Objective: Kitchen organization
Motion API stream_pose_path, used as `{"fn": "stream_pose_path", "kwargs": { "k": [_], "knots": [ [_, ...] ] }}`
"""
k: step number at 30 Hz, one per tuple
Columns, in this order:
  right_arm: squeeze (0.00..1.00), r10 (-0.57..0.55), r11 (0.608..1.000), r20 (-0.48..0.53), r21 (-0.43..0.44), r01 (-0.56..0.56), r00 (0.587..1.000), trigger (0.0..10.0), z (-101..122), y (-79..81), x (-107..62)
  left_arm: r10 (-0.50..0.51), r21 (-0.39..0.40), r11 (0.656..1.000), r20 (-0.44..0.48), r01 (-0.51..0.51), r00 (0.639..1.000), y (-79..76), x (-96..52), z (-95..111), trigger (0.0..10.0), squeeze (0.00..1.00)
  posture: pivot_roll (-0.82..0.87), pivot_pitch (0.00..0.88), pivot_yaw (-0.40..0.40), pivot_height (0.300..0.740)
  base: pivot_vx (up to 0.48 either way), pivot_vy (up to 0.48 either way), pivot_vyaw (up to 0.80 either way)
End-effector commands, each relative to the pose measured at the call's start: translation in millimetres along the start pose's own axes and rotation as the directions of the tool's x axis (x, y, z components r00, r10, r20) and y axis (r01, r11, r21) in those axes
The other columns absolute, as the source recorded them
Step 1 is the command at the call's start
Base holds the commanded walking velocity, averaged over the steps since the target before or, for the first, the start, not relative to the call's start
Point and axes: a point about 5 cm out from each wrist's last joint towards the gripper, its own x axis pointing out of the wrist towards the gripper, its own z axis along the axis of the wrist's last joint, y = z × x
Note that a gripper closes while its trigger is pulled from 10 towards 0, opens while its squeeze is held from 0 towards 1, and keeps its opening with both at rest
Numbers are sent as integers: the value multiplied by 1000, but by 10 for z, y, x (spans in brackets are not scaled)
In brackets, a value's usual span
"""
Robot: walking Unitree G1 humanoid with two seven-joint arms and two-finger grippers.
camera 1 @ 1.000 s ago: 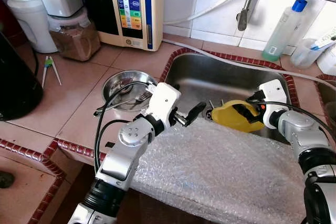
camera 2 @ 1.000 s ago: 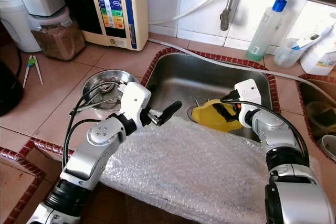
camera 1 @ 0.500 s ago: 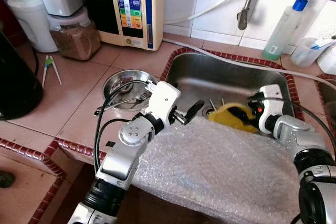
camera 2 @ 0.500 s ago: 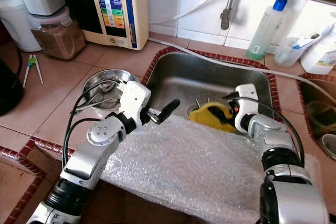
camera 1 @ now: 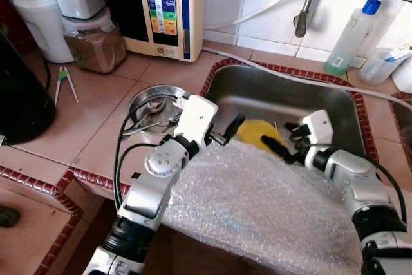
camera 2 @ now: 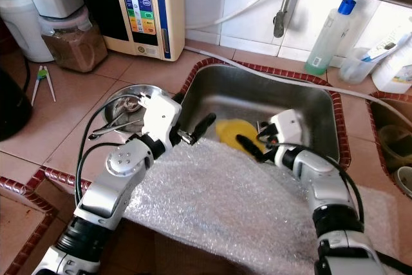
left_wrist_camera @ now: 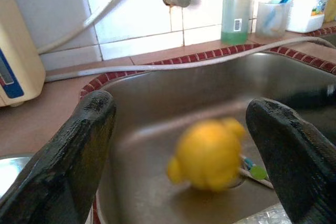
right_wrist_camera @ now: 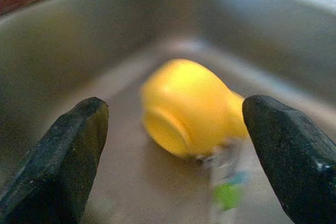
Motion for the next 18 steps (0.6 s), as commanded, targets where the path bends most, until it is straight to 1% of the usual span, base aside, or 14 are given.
{"fn": "stream_pose_path", "kwargs": {
  "k": [1,3,4,6,7,8,9,10,12,13,14,16,17,18],
  "knots": [
    [1000,-73,997,59,3,73,996,10000,128,-102,-5,10,13,1000,-5,-10,1000,20,3,-6,10000,1000,-18,98,-26,740,0,0,0],
    [1000,-2,1000,23,1,2,1000,10000,121,-55,2,18,26,1000,-9,-17,1000,24,1,-11,10000,1000,-17,97,-27,740,0,0,0],
    [0,26,1000,17,-18,-26,1000,10000,136,-19,8,19,26,999,-8,-19,1000,18,4,-11,10000,953,-17,95,-28,740,0,0,0],
    [0,21,1000,22,-19,-20,1000,10000,147,-17,8,19,25,1000,-7,-19,1000,16,6,-9,10000,953,-17,95,-28,740,0,0,0],
    [0,16,1000,45,-27,-15,999,10000,179,-10,10,29,22,999,-5,-29,1000,20,9,-6,10000,949,-16,94,-28,740,0,0,0],
    [0,8,999,56,-33,-6,998,10000,192,-9,9,43,21,999,-2,-43,999,31,11,-2,10000,922,-17,94,-27,740,0,0,0],
    [0,-22,998,81,-49,26,996,10000,225,-14,9,81,22,996,4,-81,997,68,13,7,10000,922,-17,94,-26,740,0,0,0],
    [0,-36,998,115,-46,42,993,10000,270,2,16,128,17,992,16,-129,992,122,14,25,10000,765,-18,94,-26,740,0,0,0],
    [0,-49,998,154,-39,56,987,10000,321,25,24,180,9,983,29,-181,983,182,12,44,10000,765,-21,94,-25,740,0,0,0],
    [0,-50,998,181,-34,58,982,10000,362,58,30,225,7,974,37,-225,974,235,9,57,10000,518,-21,94,-25,740,0,0,0],
    [0,-44,998,213,-32,52,976,10000,420,126,42,299,5,954,46,-299,953,327,3,79,10000,0,-24,95,-24,740,0,0,0],
    [0,-27,999,259,-25,35,965,10000,506,247,59,390,-11,921,54,-390,919,451,-13,105,10000,0,-24,94,-23,740,0,0,0],
    [0,-27,999,259,-25,35,965,10000,506,247,59,390,-11,921,54,-390,919,451,-13,105,10000,0,-24,94,-23,740,0,0,0],
    [0,7,999,283,-36,4,959,10000,561,364,77,451,-31,893,45,-450,891,544,-35,106,10000,0,-23,93,-21,740,0,0,0]
  ]
}}
